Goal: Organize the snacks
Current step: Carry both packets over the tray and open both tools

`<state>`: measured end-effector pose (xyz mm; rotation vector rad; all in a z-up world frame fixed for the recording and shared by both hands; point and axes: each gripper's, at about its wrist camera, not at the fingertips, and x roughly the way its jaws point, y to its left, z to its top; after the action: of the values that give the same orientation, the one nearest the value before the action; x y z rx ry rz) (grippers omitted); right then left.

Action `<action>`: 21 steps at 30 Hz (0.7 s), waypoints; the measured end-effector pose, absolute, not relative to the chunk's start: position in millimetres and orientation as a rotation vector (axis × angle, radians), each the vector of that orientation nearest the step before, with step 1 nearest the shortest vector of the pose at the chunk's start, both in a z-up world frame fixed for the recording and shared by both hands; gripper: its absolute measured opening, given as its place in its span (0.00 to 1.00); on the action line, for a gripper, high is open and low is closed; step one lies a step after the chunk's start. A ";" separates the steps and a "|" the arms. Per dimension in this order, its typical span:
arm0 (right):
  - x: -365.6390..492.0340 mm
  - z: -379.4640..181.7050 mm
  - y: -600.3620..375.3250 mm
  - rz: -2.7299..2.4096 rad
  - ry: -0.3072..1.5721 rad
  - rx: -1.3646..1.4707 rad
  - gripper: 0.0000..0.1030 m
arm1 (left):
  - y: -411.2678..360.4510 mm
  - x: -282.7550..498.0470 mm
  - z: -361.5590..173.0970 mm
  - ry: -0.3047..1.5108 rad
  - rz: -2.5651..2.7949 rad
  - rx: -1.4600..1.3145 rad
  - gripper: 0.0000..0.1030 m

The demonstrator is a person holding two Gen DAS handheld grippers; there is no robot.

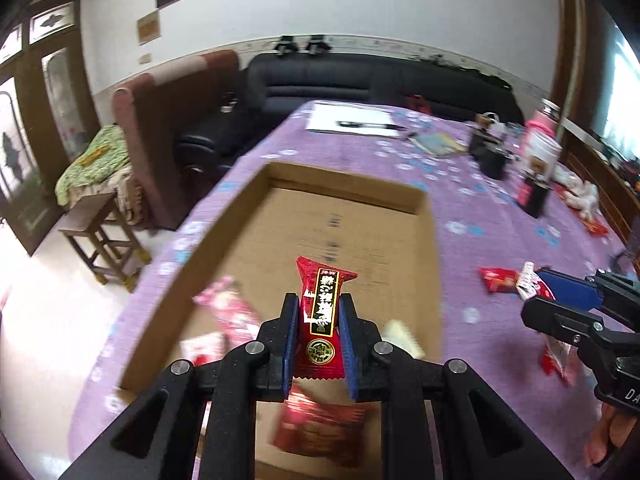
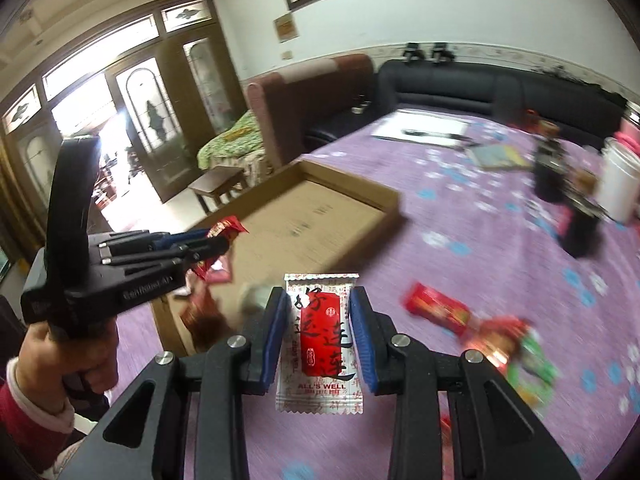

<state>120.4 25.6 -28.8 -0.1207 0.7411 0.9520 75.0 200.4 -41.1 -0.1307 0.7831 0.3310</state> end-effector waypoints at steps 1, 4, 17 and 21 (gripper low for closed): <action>121.7 -28.3 38.4 0.962 0.741 -0.127 0.31 | 209.4 74.3 -41.8 0.783 0.347 -0.133 0.19; 126.5 -30.1 71.0 0.980 0.743 -0.143 0.31 | 227.6 75.3 -45.4 0.789 0.371 -0.144 0.19; 152.1 -46.7 135.9 0.949 0.775 -0.201 0.31 | 255.9 106.2 -59.5 0.843 0.377 -0.156 0.19; 160.8 -54.4 137.8 0.934 0.791 -0.206 0.31 | 257.6 110.9 -61.3 0.848 0.376 -0.160 0.19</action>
<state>160.8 137.8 -54.4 -0.2058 0.7913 0.9341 110.9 257.6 -61.3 -0.1598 0.8482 0.3756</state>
